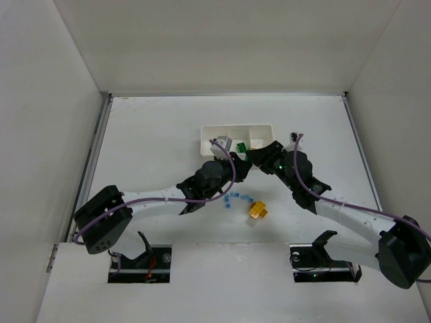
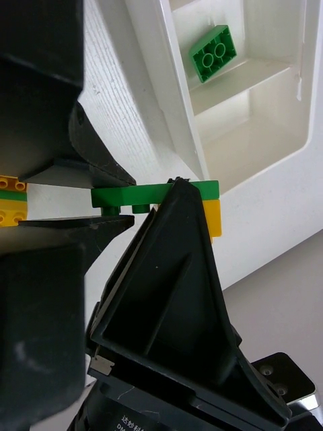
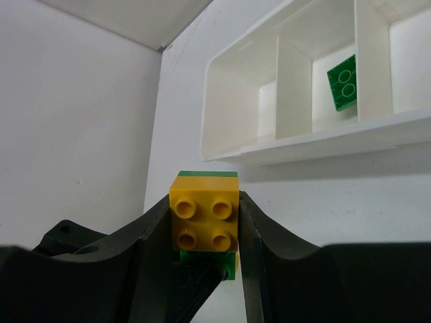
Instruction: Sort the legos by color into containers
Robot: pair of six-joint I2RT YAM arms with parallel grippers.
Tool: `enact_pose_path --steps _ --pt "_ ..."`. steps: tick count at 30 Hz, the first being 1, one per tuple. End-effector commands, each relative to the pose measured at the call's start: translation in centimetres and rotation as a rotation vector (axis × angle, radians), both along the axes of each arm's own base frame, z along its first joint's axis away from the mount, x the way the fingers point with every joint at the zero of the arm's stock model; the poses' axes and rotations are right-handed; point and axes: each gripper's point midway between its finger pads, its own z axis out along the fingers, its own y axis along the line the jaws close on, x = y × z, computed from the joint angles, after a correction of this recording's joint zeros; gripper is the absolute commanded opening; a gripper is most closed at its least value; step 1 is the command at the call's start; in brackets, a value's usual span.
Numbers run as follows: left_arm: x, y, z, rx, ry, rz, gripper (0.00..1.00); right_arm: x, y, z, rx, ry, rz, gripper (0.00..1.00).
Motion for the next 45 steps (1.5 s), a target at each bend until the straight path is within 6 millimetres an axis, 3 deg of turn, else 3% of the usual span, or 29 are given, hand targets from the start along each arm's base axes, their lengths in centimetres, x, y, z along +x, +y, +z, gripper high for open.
enact_pose_path --steps 1,5,12,18,30,39,45 --pt "0.4 0.0 2.5 -0.053 -0.06 0.013 0.05 -0.4 0.6 2.5 0.057 -0.062 0.024 0.41" --pt "0.4 0.7 2.2 -0.042 -0.057 0.028 0.05 -0.6 0.2 2.7 0.051 -0.075 0.023 0.53" --pt "0.5 1.1 1.8 -0.031 -0.055 0.038 0.05 -0.8 0.0 2.8 0.044 -0.085 0.025 0.58" --pt "0.6 1.2 2.1 -0.03 -0.063 0.05 0.05 -0.6 -0.3 2.2 0.034 -0.067 0.007 0.54" --pt "0.7 1.6 1.6 -0.009 -0.067 0.06 0.05 -0.4 -1.3 1.7 0.02 -0.069 -0.036 0.25" --pt "2.6 3.8 1.4 0.035 -0.07 0.118 0.05 -0.8 -4.0 2.0 -0.024 -0.105 -0.065 0.24" --pt "4.4 4.0 2.0 0.063 -0.09 0.148 0.05 -1.0 -5.8 1.3 -0.048 -0.107 -0.092 0.25"
